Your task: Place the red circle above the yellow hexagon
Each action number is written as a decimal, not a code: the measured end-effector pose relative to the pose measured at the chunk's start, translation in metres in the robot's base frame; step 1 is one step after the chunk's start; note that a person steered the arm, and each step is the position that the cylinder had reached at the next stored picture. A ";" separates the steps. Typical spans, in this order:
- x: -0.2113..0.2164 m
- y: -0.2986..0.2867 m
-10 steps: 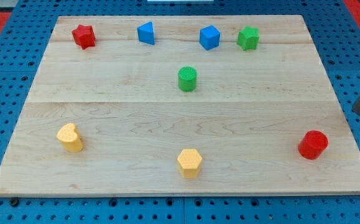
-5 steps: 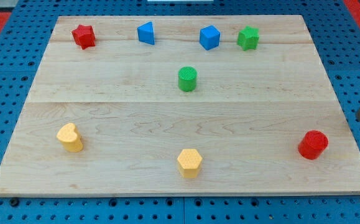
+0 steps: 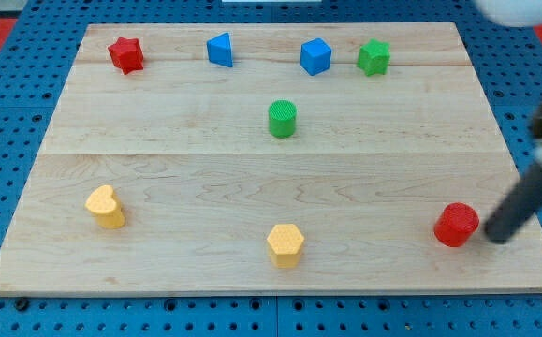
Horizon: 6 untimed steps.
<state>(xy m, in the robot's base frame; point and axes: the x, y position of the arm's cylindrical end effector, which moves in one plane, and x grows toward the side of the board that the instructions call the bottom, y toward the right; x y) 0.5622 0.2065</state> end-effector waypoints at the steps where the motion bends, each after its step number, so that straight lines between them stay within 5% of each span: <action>1: -0.022 -0.130; 3: -0.078 -0.141; 5: -0.056 -0.174; 6: -0.031 -0.128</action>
